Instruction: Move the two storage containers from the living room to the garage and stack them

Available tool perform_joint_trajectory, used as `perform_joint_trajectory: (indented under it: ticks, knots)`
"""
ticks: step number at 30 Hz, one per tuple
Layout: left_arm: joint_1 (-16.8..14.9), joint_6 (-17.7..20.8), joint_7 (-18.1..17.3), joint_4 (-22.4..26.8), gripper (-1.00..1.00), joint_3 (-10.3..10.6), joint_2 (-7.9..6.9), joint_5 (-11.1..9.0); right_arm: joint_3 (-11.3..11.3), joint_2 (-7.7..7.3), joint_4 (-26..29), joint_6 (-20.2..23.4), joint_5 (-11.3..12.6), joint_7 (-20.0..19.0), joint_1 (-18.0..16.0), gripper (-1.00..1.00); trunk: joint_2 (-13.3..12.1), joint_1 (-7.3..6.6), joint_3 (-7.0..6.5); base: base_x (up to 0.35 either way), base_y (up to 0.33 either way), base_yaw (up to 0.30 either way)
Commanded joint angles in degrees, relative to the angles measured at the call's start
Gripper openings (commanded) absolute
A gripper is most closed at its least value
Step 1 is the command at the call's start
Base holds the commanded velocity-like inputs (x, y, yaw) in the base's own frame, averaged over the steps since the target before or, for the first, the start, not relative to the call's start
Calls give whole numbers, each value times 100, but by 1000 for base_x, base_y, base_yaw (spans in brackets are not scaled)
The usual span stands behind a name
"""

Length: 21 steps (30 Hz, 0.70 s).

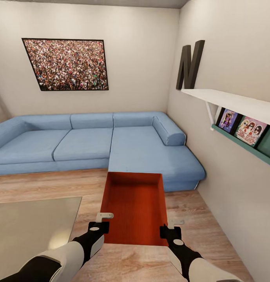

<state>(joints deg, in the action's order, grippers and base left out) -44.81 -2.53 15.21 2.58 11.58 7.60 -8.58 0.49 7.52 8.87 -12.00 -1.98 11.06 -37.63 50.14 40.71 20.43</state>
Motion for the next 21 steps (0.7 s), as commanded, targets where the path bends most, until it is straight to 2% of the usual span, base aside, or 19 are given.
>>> perform_joint_trajectory:
  ticks: [1, 21]
  knots:
    - [-2, -27, 188, -20, -100, -103, -22, -90, -172, 4, 124, -118, -92, 1, -7, -100, 5, 1, -2, 0, 0, 0]
    - [-2, -28, 193, -17, -100, -103, -15, -100, -172, 4, 124, -118, -92, 1, -7, -100, 5, 1, -187, 0, 0, 0]
